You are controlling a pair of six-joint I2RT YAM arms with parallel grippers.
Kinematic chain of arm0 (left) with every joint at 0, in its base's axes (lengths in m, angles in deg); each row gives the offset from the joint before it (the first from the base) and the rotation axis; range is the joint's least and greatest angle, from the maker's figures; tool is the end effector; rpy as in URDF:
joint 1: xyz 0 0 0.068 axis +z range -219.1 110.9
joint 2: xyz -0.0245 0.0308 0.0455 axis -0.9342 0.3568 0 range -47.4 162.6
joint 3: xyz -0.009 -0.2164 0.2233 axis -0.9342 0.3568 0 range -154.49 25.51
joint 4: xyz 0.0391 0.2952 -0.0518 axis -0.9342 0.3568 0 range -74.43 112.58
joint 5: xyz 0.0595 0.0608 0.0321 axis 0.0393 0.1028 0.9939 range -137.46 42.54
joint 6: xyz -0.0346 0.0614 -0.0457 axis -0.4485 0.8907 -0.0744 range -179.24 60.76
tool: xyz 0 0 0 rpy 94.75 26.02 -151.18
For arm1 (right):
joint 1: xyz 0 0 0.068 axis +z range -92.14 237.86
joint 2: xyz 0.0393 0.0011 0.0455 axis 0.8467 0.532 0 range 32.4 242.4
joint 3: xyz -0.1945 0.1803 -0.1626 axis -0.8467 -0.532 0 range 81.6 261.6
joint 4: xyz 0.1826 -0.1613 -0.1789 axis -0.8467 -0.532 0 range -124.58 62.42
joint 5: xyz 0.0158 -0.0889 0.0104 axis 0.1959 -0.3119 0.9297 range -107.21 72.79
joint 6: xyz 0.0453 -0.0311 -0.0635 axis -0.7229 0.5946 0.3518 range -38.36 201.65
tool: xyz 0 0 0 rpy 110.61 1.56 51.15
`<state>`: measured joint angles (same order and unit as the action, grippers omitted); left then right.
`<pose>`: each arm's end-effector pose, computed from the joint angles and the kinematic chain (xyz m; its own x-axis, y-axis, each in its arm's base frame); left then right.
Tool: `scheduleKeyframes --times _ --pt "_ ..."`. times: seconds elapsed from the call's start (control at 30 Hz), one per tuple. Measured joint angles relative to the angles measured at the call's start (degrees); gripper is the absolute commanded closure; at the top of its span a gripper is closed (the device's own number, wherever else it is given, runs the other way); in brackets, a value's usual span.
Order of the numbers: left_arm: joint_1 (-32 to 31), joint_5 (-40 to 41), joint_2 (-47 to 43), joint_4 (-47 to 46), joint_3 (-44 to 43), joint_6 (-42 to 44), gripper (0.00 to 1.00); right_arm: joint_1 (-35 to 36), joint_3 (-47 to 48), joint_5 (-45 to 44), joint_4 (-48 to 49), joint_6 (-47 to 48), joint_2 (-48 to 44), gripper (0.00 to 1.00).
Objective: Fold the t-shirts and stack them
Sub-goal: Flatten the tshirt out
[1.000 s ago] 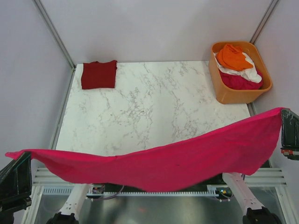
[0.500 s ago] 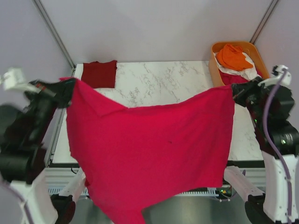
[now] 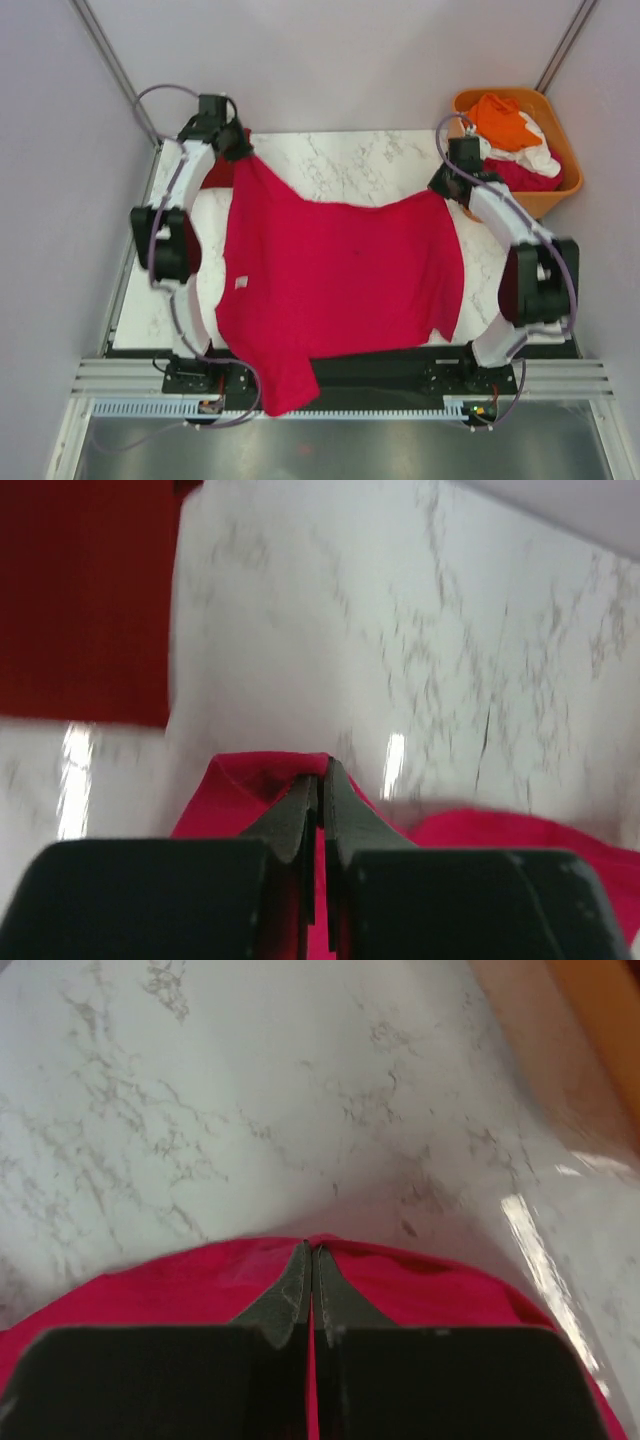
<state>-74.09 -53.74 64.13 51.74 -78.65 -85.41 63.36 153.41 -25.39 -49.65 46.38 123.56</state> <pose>0.5288 -0.0543 0.3168 -0.6890 -0.3799 -0.6173 -0.1541 0.9090 -0.3874 0.4270 0.0306 0.2809 -0.5310 0.5230 -0.6667 0.3895 0.8494 0.3561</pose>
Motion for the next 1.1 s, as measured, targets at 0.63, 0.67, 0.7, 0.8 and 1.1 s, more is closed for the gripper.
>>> scheduleKeyframes --times 0.63,0.67,0.7,0.8,1.1 --pt "-1.3 0.9 18.0 -12.6 -23.8 0.4 0.10 6.3 35.4 -5.6 0.7 5.5 28.2 0.02" --pt "-1.4 1.7 14.2 -13.2 -21.8 0.9 0.16 7.1 34.6 -4.0 2.1 6.1 27.0 0.02" --pt "-1.5 2.2 10.4 -13.8 -19.9 1.2 0.21 7.7 33.7 -2.5 3.0 6.4 26.1 0.02" --pt "-1.5 4.5 -0.3 -15.8 -11.8 1.2 0.45 9.5 33.1 7.0 5.4 7.8 25.6 0.02" --pt "-1.3 6.1 -17.6 -15.2 36.5 -7.6 0.98 17.7 52.6 35.1 7.8 8.5 47.3 0.94"
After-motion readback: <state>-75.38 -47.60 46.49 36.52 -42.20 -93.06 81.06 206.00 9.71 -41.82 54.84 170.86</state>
